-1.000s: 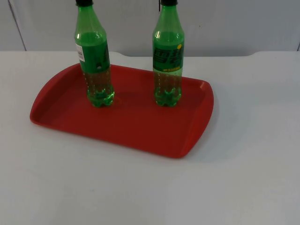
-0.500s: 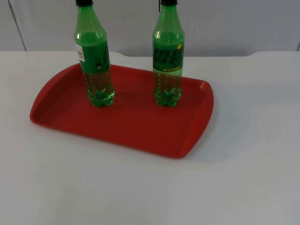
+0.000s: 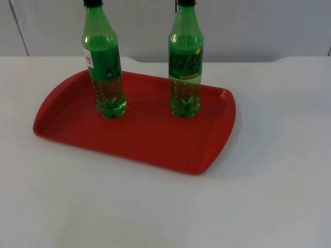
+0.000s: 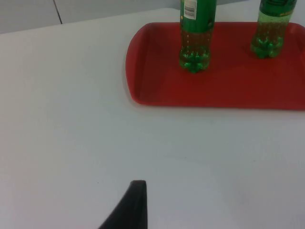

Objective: Place the bottle upright on the tray.

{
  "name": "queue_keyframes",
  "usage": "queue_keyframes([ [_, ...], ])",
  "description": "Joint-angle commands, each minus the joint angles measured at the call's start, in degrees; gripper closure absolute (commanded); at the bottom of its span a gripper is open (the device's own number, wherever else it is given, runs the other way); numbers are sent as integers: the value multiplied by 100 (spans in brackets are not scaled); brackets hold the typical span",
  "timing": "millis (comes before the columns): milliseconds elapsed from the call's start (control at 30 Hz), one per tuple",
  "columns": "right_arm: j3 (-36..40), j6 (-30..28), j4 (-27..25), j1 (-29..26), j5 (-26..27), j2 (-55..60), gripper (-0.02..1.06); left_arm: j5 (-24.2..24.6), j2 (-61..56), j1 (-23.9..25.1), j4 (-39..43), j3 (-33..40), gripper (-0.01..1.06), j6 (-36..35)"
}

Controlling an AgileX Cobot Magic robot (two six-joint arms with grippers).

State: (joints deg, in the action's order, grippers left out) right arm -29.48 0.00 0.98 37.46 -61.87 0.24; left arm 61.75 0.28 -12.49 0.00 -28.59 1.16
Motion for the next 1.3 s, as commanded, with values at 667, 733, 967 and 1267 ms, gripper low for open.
queue_keyframes([
  [667,4,0,14,-36,4,-24,-1,-11,-28,-6,-31,23,0,6],
  [733,4,0,14,-36,4,-24,-1,-11,-28,-6,-31,23,0,6],
  [967,4,0,14,-36,4,-24,-1,-11,-28,-6,-31,23,0,6],
  [1267,4,0,14,-157,4,-24,-1,-11,-28,-6,-31,23,0,6],
])
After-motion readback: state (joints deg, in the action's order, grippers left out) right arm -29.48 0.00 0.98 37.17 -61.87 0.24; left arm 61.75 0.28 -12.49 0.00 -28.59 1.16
